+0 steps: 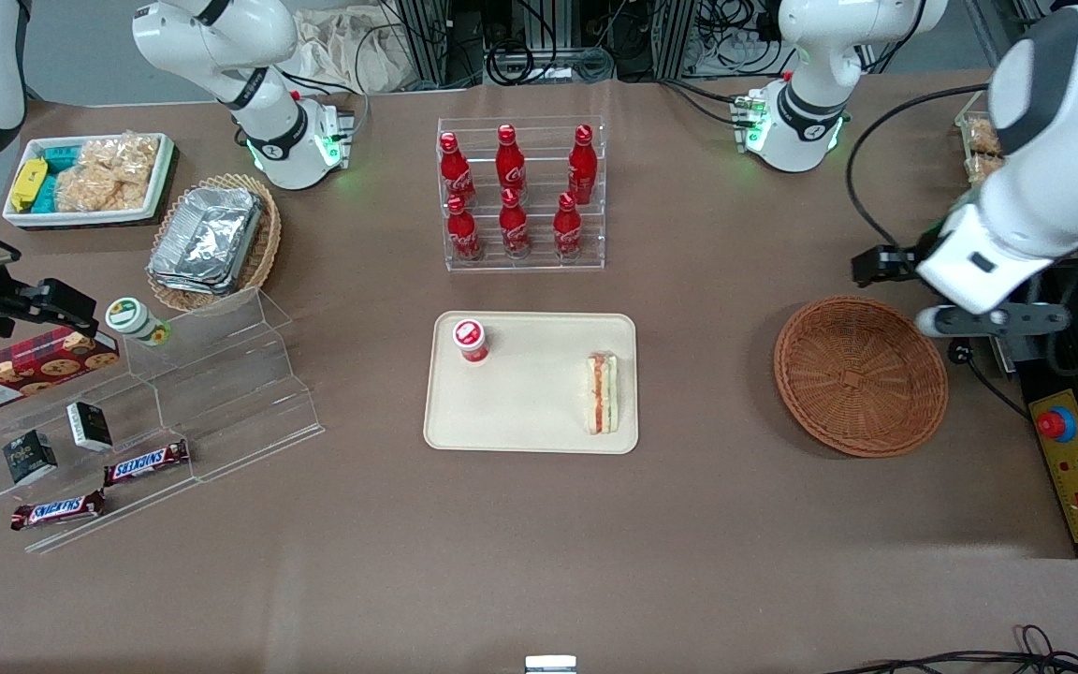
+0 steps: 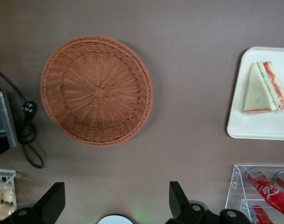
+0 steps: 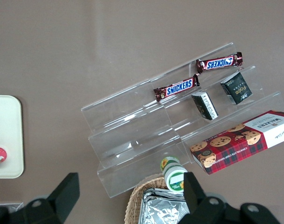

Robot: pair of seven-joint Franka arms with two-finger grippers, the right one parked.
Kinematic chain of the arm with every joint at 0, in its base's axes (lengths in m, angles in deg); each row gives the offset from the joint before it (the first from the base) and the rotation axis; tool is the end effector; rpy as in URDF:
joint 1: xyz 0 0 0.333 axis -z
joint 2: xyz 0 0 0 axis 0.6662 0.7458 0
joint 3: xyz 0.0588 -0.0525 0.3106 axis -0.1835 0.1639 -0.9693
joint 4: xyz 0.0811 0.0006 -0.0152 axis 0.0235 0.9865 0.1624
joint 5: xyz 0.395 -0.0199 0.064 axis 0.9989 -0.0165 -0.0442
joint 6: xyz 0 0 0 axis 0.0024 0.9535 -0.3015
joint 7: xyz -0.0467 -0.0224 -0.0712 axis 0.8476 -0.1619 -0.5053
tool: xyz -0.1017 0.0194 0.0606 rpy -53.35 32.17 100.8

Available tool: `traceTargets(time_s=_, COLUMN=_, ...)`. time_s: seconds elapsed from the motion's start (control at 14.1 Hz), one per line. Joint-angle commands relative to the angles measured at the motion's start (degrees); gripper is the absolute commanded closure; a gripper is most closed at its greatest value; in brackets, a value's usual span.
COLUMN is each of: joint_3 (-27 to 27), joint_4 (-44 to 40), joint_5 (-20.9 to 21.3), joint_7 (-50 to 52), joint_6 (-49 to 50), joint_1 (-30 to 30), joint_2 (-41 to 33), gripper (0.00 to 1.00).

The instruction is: Place sandwich from basket to tray

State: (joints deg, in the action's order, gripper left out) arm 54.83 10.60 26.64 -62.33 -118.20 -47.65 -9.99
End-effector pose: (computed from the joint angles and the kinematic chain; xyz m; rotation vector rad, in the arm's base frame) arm 0.5709 -0.0731 0.5536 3.1322 0.0641 -0.2124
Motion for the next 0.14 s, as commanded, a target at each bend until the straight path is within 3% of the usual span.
traceTargets(time_s=0.0, joint_3=0.7, joint_4=-7.4, joint_5=-0.6, joint_7=-0.2, joint_6=2.7, joint_1=-2.7, joint_2=5.5, gripper=0.0)
traceTargets(time_s=0.07, joint_3=0.7, joint_4=-7.4, joint_5=-0.3, joint_7=0.3, joint_6=2.8, joint_1=-2.7, joint_2=5.5, gripper=0.0)
